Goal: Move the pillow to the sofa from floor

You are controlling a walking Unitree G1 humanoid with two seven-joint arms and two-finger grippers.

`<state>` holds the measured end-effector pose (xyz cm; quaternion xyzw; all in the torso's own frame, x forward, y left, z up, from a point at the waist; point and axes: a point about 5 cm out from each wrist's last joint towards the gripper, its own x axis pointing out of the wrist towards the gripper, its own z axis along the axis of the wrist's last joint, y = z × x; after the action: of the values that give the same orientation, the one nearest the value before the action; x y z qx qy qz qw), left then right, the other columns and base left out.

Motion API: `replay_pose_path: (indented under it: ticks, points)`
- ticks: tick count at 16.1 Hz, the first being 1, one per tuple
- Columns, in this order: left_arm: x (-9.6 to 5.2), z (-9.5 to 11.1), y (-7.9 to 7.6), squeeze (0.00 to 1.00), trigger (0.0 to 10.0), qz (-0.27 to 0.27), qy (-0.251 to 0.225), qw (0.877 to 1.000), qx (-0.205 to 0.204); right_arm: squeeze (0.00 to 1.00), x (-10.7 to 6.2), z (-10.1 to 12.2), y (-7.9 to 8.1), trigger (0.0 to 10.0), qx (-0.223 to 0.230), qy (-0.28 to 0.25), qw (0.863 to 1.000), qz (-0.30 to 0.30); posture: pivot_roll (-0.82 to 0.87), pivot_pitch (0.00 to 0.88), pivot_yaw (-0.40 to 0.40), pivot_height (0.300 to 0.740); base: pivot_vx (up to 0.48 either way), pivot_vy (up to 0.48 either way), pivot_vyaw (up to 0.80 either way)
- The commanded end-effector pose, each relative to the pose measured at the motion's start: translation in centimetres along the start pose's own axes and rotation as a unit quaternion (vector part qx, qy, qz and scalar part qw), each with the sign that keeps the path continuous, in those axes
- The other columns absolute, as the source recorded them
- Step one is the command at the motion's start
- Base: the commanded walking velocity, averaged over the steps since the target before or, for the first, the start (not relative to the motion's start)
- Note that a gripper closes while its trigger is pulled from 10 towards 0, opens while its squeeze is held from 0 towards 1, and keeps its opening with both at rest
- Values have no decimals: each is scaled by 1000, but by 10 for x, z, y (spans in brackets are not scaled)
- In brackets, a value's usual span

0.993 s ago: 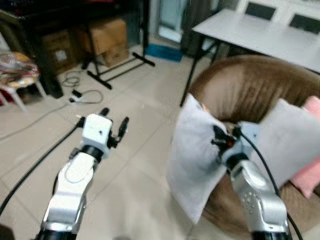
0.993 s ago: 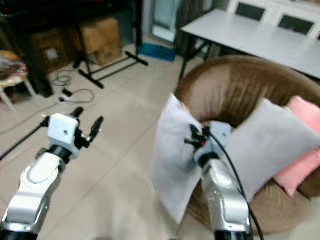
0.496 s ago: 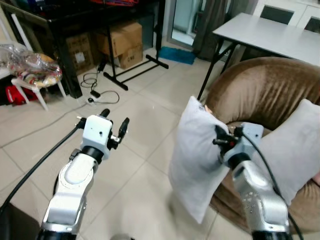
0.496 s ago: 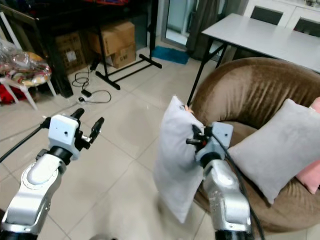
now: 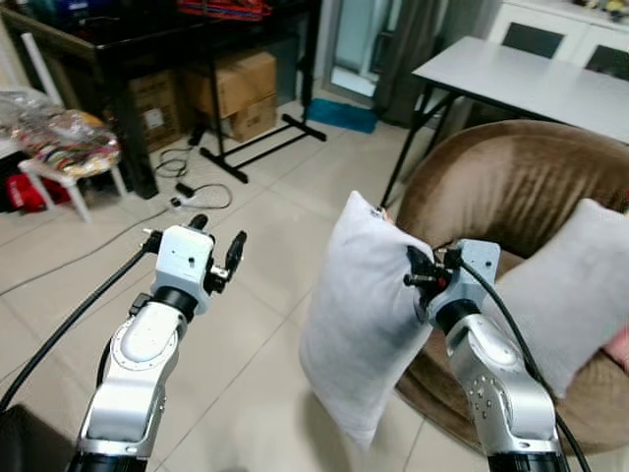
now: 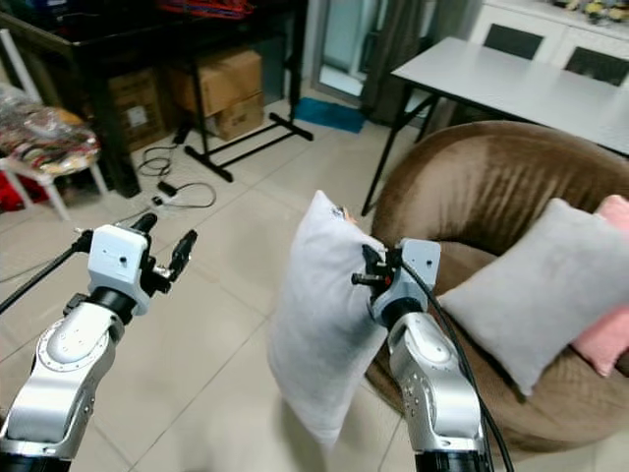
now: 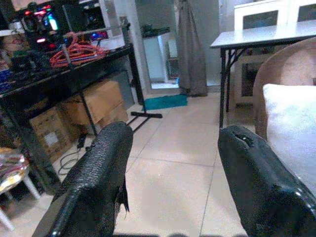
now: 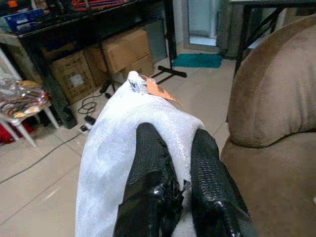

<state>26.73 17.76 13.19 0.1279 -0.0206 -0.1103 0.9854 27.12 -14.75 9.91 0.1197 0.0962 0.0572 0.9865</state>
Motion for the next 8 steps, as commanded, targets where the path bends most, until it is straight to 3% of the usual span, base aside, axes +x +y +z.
replay_pose_path:
  ticks: [1,6,8]
  points:
    - [1,3,-2,0,10000,-4,-5,1000,-1,0,5,16,1,10000,-11,-34,999,4,53,0,-64,740,296,0,0]
    - [2,3,-1,0,10000,-5,-6,1000,-2,0,7,17,0,10000,-11,-35,999,1,57,0,-66,740,298,0,0]
    - [2,4,0,0,10000,-5,-6,1000,-2,0,8,17,0,10000,-12,-34,999,2,59,0,-66,740,306,0,-800]
